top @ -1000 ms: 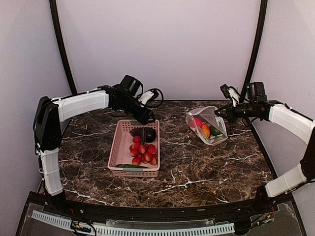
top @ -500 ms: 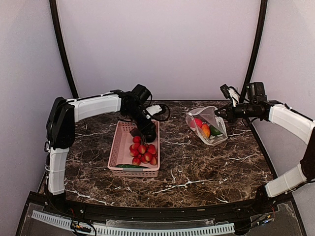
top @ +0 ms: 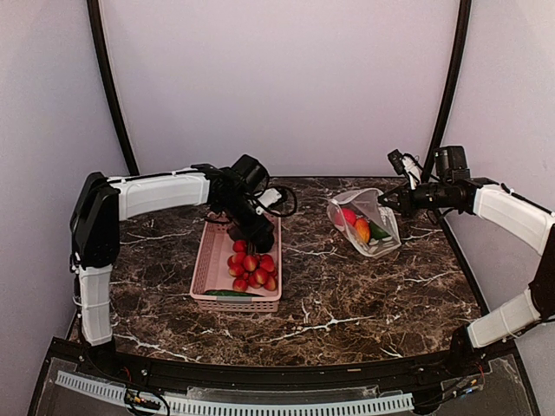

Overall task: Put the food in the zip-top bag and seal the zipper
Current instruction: Pick up the fake fruit from the bin, then place the fake fruit in the zipper food storage bag, then adjust the zipper food storage bag, then pick up the fake vegetable from the bin.

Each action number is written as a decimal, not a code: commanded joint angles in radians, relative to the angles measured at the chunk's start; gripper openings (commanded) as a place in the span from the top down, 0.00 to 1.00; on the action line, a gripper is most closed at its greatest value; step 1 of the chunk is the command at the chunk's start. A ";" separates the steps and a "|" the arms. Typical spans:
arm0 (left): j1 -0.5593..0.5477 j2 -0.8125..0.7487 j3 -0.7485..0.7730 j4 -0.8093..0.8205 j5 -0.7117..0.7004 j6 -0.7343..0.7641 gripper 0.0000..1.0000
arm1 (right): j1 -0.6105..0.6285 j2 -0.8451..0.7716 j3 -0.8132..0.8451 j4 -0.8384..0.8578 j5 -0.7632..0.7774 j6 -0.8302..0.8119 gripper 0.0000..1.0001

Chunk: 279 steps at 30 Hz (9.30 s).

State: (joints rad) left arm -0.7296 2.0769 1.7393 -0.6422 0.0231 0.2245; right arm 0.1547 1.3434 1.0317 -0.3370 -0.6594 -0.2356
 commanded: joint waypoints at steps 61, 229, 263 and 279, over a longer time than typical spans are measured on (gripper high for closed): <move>0.033 -0.214 -0.297 0.189 0.077 -0.591 0.87 | -0.006 -0.017 0.014 -0.020 -0.016 -0.022 1.00; -0.344 0.034 0.004 0.942 -0.041 -0.893 0.99 | -0.017 0.202 0.574 -0.469 0.309 0.064 1.00; -0.195 -0.426 -0.295 -0.037 0.134 -0.093 0.50 | -0.026 0.088 0.318 -0.258 -0.020 0.061 1.00; -0.178 -0.359 -0.337 -0.273 0.055 0.153 0.55 | -0.026 0.040 0.253 -0.235 -0.030 0.062 1.00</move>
State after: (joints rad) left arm -0.9134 1.6779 1.4067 -0.8257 0.1524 0.3164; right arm 0.1345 1.4151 1.3098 -0.6201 -0.6674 -0.1707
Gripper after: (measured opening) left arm 0.462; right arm 0.005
